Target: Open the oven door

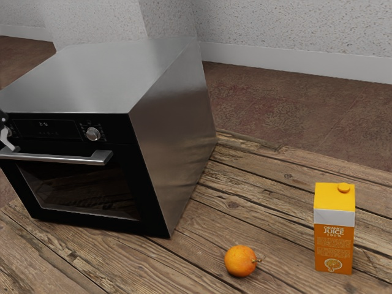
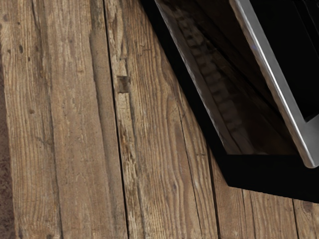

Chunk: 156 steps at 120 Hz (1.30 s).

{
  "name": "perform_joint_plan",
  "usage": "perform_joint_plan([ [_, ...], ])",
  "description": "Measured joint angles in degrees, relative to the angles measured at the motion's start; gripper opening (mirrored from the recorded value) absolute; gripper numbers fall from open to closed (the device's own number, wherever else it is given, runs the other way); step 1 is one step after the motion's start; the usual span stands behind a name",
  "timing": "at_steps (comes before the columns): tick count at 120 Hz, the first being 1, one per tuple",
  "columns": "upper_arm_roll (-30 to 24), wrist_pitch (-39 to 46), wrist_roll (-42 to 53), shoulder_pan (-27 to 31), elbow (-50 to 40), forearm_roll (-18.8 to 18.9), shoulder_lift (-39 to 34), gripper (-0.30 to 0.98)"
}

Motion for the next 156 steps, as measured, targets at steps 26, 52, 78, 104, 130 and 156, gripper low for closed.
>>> perform_joint_plan([
  [26,1.4,10.05,-11.33,0.04,-2.65,-4.66,10.7,0.69],
  [52,4.26,14.75,-19.17,0.61,-3.14,-5.69,13.24,0.69],
  [78,8.37,16.96,-24.63,1.01,-4.88,-5.85,15.35,0.69],
  [104,8.43,19.68,-28.38,1.01,-5.08,-7.05,17.01,0.69],
  [130,8.57,20.35,-31.0,1.01,-8.62,-7.29,14.23,0.69],
  [156,8.11,20.97,-32.84,0.94,-8.62,-7.7,15.3,0.69],
])
